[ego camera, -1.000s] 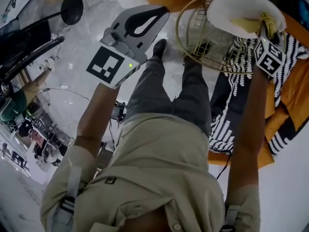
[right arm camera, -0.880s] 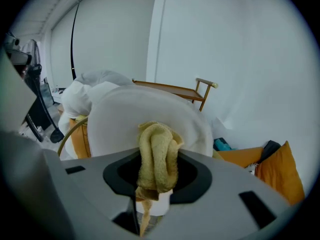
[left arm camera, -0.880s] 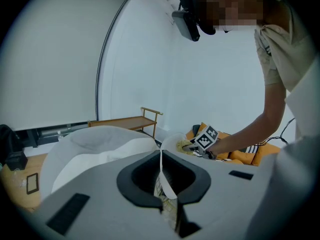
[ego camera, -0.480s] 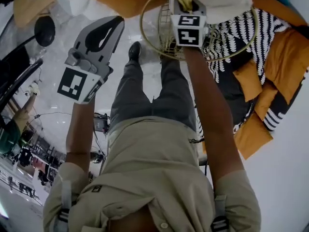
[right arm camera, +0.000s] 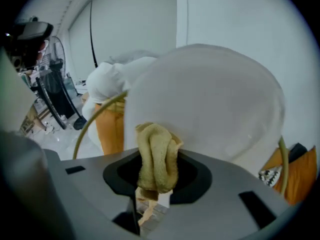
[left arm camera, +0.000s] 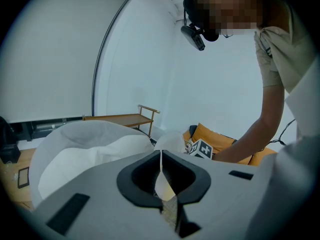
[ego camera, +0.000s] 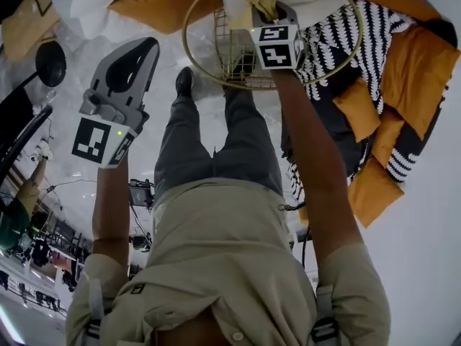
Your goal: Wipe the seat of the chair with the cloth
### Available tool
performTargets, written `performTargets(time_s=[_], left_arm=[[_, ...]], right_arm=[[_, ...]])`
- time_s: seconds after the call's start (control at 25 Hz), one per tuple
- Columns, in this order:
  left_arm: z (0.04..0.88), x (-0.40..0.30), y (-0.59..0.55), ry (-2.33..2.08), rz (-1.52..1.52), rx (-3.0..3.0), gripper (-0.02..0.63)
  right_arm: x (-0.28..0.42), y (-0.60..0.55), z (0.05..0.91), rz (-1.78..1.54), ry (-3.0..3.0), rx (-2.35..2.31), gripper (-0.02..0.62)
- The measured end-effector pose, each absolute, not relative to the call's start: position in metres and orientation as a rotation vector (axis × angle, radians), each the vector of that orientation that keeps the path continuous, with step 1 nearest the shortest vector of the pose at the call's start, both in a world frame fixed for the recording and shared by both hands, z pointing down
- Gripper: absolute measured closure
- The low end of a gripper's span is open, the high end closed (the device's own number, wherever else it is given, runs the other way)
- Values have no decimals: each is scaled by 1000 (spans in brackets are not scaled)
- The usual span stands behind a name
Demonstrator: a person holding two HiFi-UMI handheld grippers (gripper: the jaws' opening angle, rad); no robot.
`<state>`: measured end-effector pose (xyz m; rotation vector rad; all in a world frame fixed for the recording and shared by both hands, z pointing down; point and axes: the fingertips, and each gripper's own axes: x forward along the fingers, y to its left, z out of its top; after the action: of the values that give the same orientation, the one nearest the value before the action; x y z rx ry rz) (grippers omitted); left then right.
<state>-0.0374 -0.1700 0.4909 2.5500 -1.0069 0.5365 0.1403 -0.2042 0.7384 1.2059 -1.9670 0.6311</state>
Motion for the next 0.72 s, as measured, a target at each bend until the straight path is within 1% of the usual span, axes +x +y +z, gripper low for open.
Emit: performTargets(time_s=[0.24,0.36,0.44,0.52,0.72], left_arm=[[493,-32,-168,-988,545,2558,578],[495,-23,-168,-978,546,2563,578],[495,-21,-169,-976,546,2564,578],[493,-22,-169,-974,545,2562,578],[496,-22,-173,-963,555,2551,578]], right_arm=[[295,-195,754,788,-1669,1583,466],[338,-194,745,825,-1574,1736,466],[335,-195,745,824,-1580,1738,466],[310,-196,748,818,-1622,1681,466],[197,-195,755,832,-1794,1456,466]])
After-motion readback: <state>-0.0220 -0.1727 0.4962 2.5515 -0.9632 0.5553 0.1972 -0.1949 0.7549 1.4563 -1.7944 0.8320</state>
